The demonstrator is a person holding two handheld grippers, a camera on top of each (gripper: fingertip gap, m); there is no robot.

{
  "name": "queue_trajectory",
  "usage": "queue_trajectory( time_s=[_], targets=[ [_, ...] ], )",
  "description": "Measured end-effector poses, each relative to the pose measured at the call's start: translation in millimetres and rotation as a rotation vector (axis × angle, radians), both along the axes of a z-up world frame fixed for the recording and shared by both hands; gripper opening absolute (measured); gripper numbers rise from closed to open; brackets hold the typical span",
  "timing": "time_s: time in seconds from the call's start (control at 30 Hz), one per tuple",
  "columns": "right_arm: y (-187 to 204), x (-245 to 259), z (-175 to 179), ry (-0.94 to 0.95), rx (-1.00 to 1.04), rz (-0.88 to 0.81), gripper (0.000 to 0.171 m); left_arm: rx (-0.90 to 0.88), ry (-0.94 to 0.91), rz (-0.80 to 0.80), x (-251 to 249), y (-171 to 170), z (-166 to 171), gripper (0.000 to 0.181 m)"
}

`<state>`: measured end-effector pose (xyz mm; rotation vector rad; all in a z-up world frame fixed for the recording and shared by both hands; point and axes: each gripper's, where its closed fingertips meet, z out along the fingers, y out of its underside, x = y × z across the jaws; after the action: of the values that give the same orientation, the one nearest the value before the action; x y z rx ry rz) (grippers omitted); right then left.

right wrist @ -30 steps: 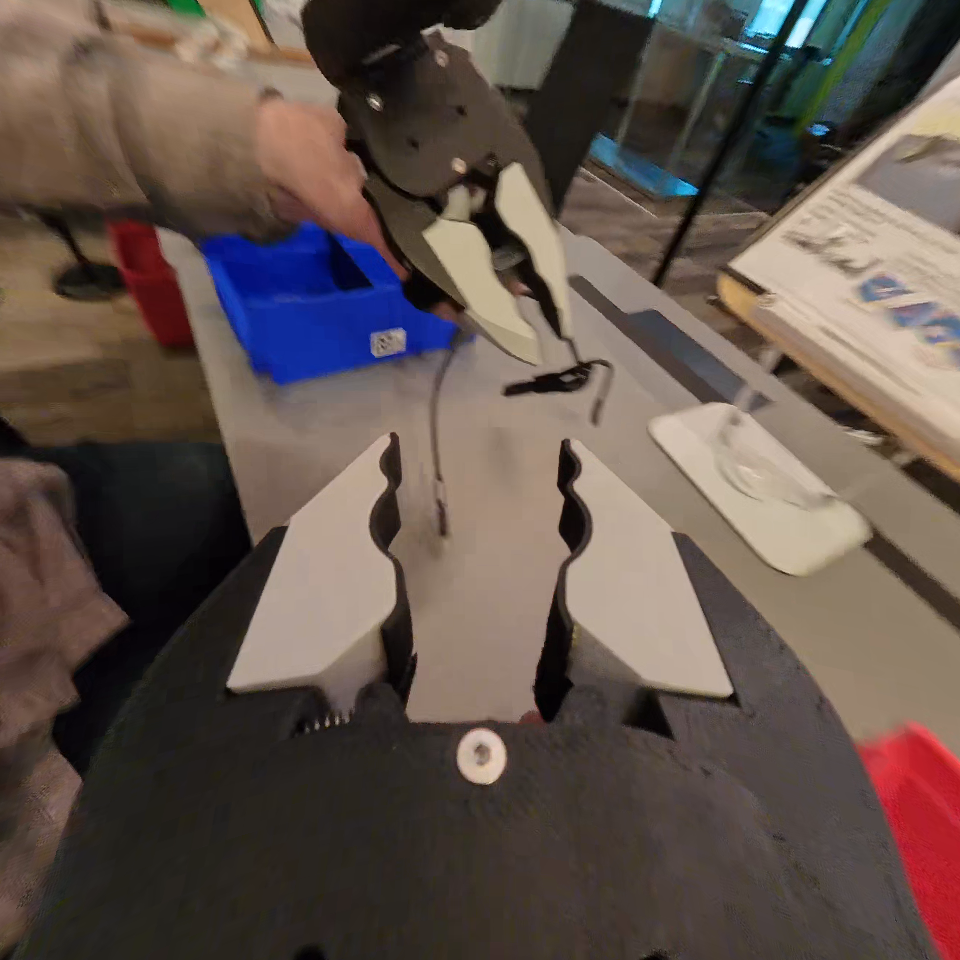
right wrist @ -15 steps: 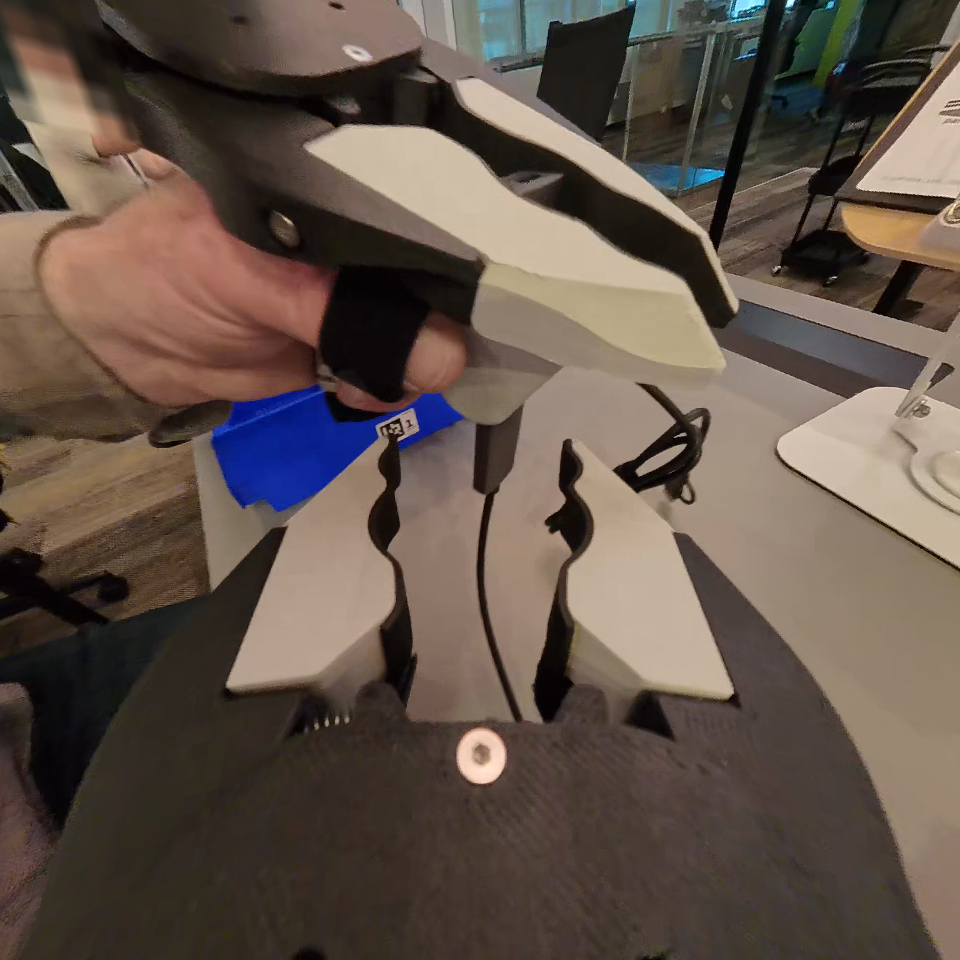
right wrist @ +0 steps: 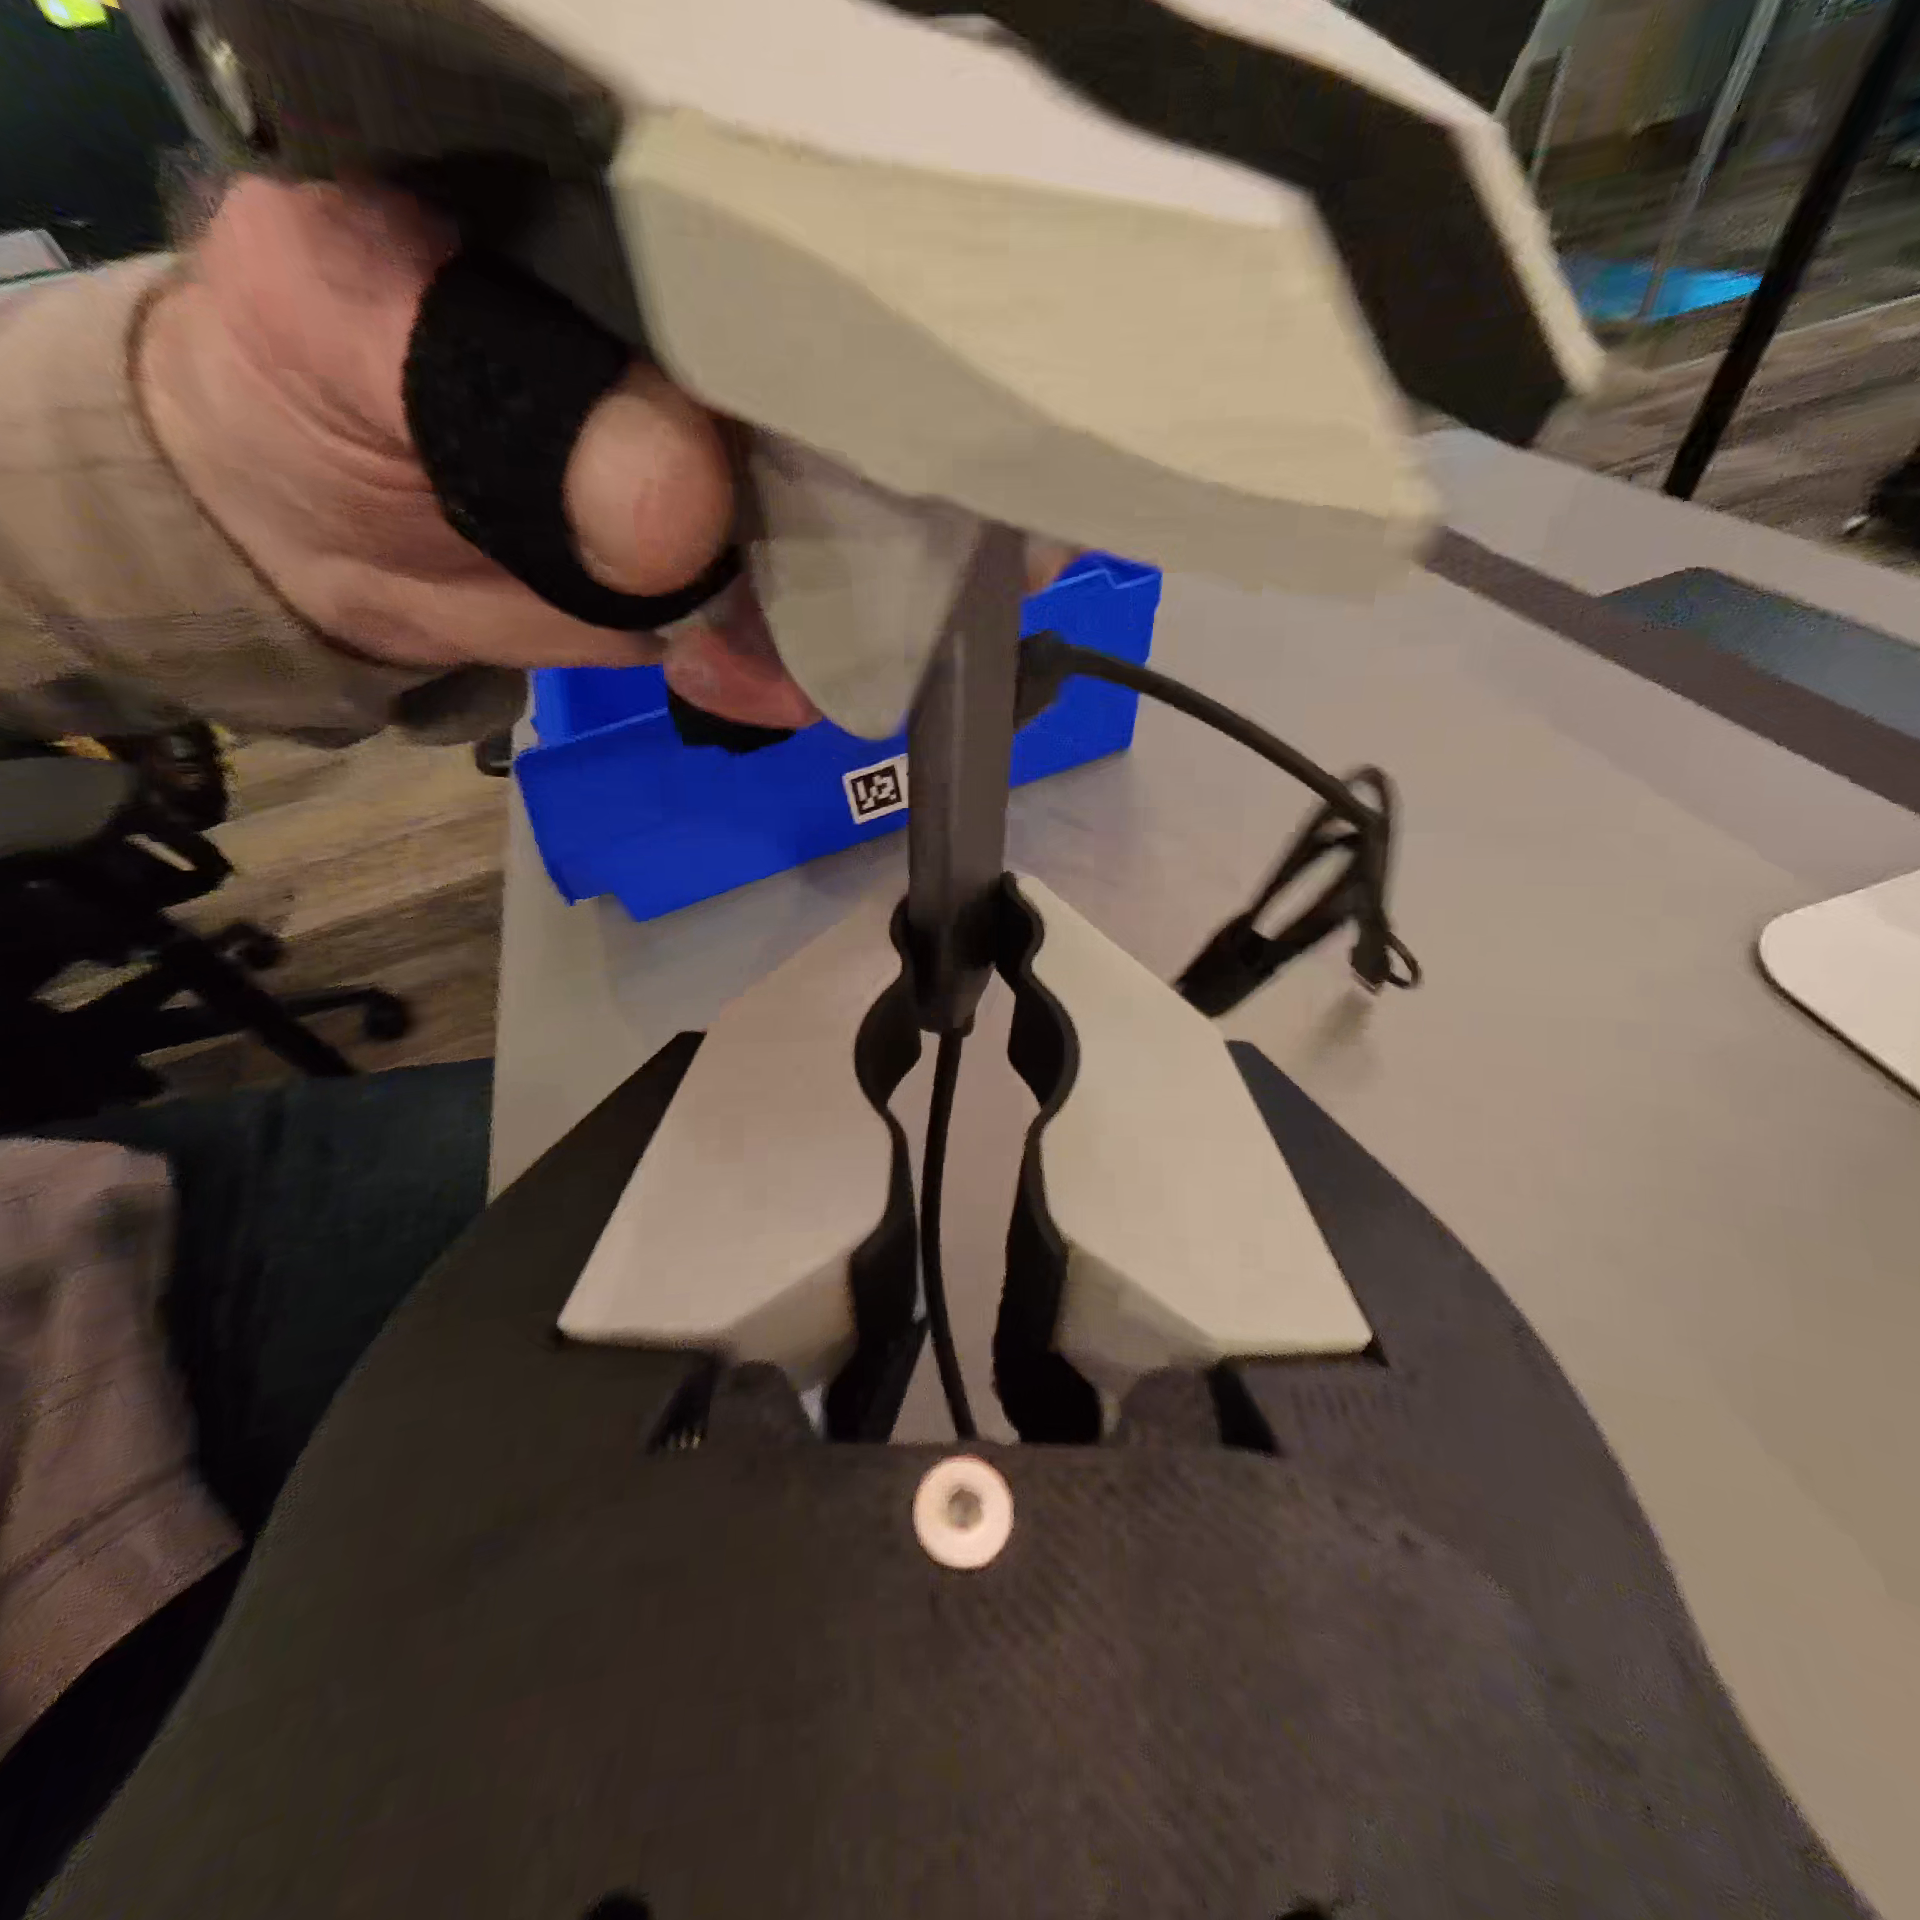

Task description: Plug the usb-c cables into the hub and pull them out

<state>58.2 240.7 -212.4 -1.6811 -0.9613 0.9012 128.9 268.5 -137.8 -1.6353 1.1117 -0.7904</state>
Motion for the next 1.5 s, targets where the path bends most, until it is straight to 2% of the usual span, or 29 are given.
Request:
queue_trajectory(
  time_s=[0.2,0.3,0.5,0.6,0.67,0.8,0.93,0.97,1.03,1.1,1.17,1.23,1.3,1.4,1.5],
  targets=[
    [-23.9,13.9,-0.2,0.0,-0.166,0.256,0.006,0.005,0.035,-0.132,-16.4,-16.2,1.5,0.04],
    [-27.2,21.3,-7.4,-0.087,-0.17,0.296,0.006,0.054,0.108,-0.18,-26.8,-20.4,-3.0,0.042],
    [-25.4,32.4,-24.9,-0.368,-0.106,0.331,0.006,0.202,0.455,-0.29,-37.1,-30.7,-28.2,0.043],
    [-21.8,38.6,-27.3,-0.484,-0.071,0.345,0.006,0.238,0.657,-0.342,-45.8,-30.8,-47.4,0.038],
    [-21.8,41.9,-26.9,-0.55,-0.044,0.366,0.006,0.315,0.789,-0.377,-53.7,-28.8,-58.5,0.026],
    [-21.2,48.2,-30.1,-0.685,0.024,0.398,0.006,0.287,0.87,-0.441,-57.5,-37.5,-72.8,0.012],
    [-3.0,51.6,-29.9,-0.772,0.143,0.318,0.006,0.219,0.791,-0.389,-54.5,-34.5,-73.7,0.01],
    [7.6,54.0,-27.3,-0.796,0.188,0.253,0.012,0.19,0.747,-0.356,-53.1,-31.4,-71.9,0.009],
    [27.7,63.0,-19.3,-0.843,0.259,0.109,0.035,0.112,0.639,-0.289,-50.9,-25.2,-68.1,0.009],
    [41.6,70.4,3.4,-0.831,0.37,-0.034,0.047,0.044,0.534,-0.206,-51.9,-15.4,-63.7,0.009],
    [41.6,73.6,35.9,-0.759,0.495,-0.137,0.043,-0.029,0.416,-0.128,-53.9,-6.3,-56.5,0.009],
    [24.3,70.6,59.0,-0.681,0.572,-0.148,0.027,-0.086,0.323,-0.068,-57.4,1.6,-50.8,0.009],
    [-1.2,56.7,59.2,-0.588,0.52,-0.068,0.011,-0.124,0.245,-0.03,-59.1,6.0,-46.0,0.009],
    [-14.0,41.3,32.2,-0.505,0.325,-0.039,0.02,-0.171,0.167,0.012,-59.4,9.1,-41.3,0.009],
    [-11.7,21.4,4.5,-0.367,0.149,-0.061,0.021,-0.173,0.151,0.029,-56.7,7.4,-40.3,0.009]
  ],
)
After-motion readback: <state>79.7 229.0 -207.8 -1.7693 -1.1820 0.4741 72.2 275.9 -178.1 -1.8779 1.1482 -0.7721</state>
